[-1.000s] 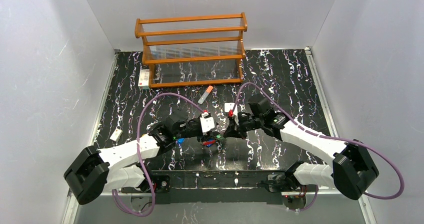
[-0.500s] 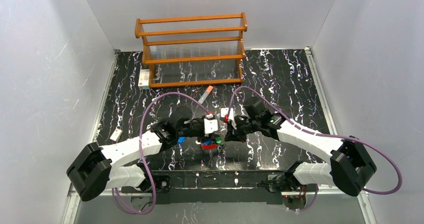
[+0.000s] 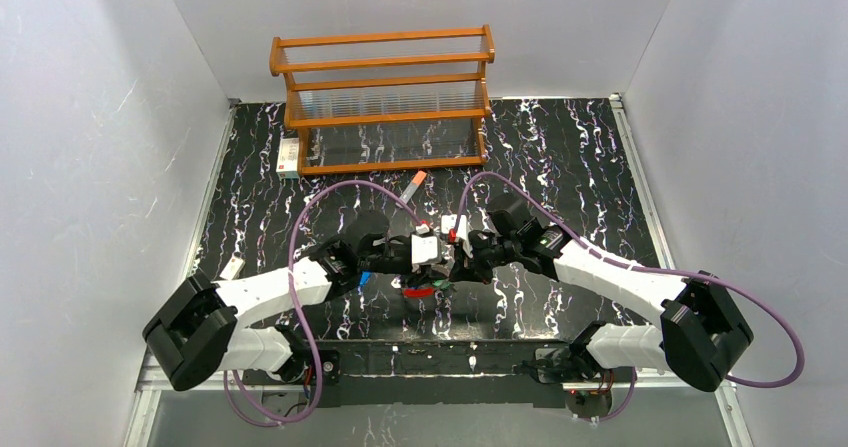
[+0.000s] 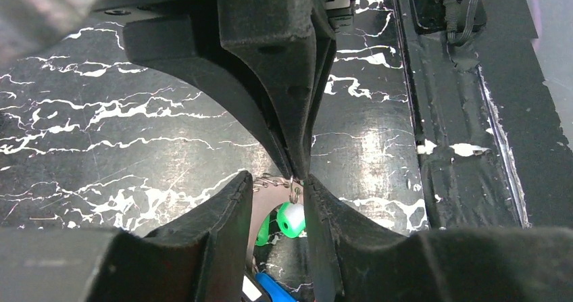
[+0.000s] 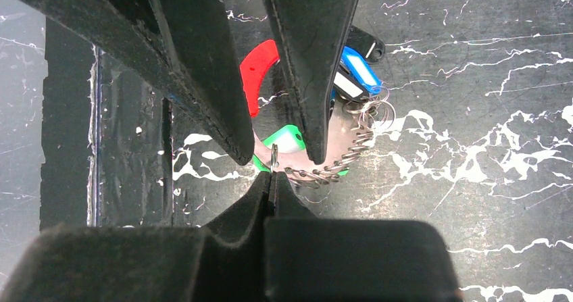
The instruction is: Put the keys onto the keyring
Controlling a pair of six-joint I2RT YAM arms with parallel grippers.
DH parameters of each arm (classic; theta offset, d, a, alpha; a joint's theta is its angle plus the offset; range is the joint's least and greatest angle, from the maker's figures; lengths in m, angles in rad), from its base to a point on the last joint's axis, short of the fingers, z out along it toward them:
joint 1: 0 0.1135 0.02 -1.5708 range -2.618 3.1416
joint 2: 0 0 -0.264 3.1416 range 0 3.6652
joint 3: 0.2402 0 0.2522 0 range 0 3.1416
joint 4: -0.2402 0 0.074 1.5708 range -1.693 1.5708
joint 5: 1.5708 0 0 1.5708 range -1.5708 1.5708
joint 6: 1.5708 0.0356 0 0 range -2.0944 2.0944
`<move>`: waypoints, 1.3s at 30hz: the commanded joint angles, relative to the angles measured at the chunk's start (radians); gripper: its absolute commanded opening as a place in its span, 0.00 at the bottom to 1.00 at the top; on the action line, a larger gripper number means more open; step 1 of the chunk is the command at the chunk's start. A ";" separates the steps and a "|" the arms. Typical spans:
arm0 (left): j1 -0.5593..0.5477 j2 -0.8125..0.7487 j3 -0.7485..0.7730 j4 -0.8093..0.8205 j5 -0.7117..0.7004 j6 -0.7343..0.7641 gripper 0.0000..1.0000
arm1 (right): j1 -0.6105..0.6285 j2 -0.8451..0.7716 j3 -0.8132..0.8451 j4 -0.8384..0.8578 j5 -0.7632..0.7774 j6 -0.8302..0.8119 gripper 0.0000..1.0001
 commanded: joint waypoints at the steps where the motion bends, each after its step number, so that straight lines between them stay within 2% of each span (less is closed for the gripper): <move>1: -0.004 0.013 -0.001 0.028 0.040 -0.022 0.31 | 0.007 -0.011 0.040 0.024 -0.005 0.004 0.01; 13: -0.003 0.062 -0.014 0.050 0.015 -0.026 0.24 | 0.008 -0.021 0.037 0.032 -0.008 0.007 0.01; 19: -0.004 0.077 -0.020 0.067 0.015 -0.033 0.13 | 0.010 -0.019 0.036 0.036 -0.012 0.010 0.01; 26: -0.004 0.075 -0.032 0.066 -0.010 -0.034 0.22 | 0.010 -0.021 0.040 0.036 -0.011 0.011 0.01; 29: -0.004 0.066 -0.042 0.067 -0.022 -0.027 0.21 | 0.010 -0.020 0.041 0.038 -0.014 0.011 0.01; 34: -0.005 0.059 -0.051 0.065 -0.023 -0.025 0.12 | 0.010 -0.019 0.046 0.040 -0.014 0.011 0.01; 39: -0.004 0.067 -0.050 0.085 -0.018 -0.042 0.16 | 0.010 -0.016 0.047 0.039 -0.018 0.011 0.01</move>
